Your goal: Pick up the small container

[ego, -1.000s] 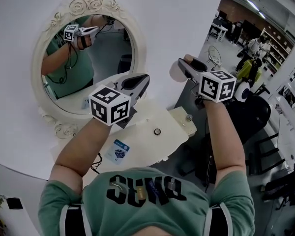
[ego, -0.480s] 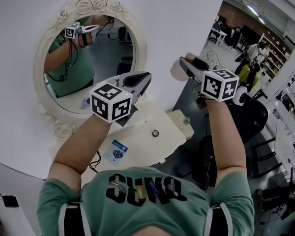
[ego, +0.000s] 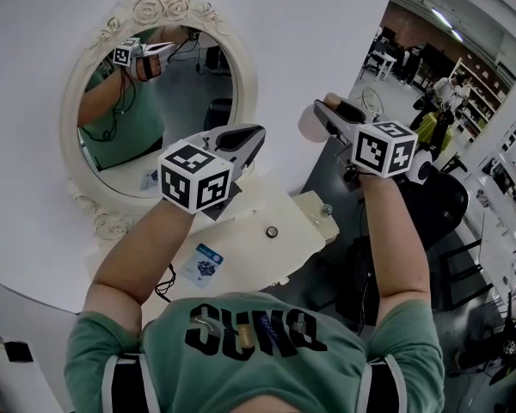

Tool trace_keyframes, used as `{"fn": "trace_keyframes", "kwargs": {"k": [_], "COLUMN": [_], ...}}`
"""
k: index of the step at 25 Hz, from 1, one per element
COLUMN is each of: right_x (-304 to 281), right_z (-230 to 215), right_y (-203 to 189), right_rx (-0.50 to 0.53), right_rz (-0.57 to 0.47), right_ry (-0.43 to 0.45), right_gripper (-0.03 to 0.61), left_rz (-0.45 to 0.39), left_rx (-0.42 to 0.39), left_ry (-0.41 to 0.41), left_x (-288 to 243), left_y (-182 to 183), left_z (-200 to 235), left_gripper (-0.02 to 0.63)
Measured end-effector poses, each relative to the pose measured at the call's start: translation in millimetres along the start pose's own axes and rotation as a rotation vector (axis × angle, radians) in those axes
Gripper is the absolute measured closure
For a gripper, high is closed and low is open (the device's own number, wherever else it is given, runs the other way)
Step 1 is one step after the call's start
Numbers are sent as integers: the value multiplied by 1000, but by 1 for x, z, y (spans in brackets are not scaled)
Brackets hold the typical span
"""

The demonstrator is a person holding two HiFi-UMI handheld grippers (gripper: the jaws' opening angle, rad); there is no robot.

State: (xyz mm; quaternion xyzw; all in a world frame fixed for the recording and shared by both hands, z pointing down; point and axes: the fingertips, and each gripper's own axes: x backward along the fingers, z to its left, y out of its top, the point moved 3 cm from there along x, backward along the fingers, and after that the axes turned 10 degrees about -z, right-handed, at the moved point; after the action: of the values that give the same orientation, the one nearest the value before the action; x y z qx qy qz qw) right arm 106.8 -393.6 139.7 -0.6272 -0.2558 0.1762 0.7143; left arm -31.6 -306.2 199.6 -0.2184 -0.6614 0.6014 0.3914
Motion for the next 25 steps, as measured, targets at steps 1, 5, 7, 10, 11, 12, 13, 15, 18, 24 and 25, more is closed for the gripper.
{"fn": "trace_keyframes", "kwargs": {"k": [1, 5, 7, 10, 11, 12, 13, 15, 18, 24, 25], "right_x": [0, 1, 1, 1, 1, 1, 1, 1, 1, 1, 1], "right_z": [0, 0, 0, 1, 1, 1, 1, 1, 1, 2, 3], "right_y": [-1, -1, -1, -1, -1, -1, -1, -2, -1, 0, 0], "right_rx": [-2, -7, -7, -6, -7, -7, -8, -6, 1, 4, 4], "right_rz": [1, 2, 3, 5, 5, 5, 7, 10, 10, 5, 5], "right_ry": [0, -1, 0, 1, 2, 2, 3, 4, 2, 4, 5], "right_gripper": [433, 433, 433, 433, 433, 433, 433, 433, 433, 433, 433], "left_rz": [1, 6, 5, 4, 4, 4, 4, 4, 5, 3, 2], "left_rx": [1, 0, -1, -1, -1, -1, -1, 0, -1, -7, -6], "left_ry": [0, -2, -3, -3, -3, -3, -3, -3, -3, -4, -4], "left_x": [0, -1, -1, -1, -1, -1, -1, -1, -1, -1, -1], "left_y": [0, 0, 0, 1, 1, 1, 2, 2, 2, 5, 5], "left_z": [0, -1, -1, -1, -1, -1, -1, -1, -2, -3, -4], "left_gripper": [614, 614, 614, 614, 614, 614, 614, 614, 614, 614, 614]}}
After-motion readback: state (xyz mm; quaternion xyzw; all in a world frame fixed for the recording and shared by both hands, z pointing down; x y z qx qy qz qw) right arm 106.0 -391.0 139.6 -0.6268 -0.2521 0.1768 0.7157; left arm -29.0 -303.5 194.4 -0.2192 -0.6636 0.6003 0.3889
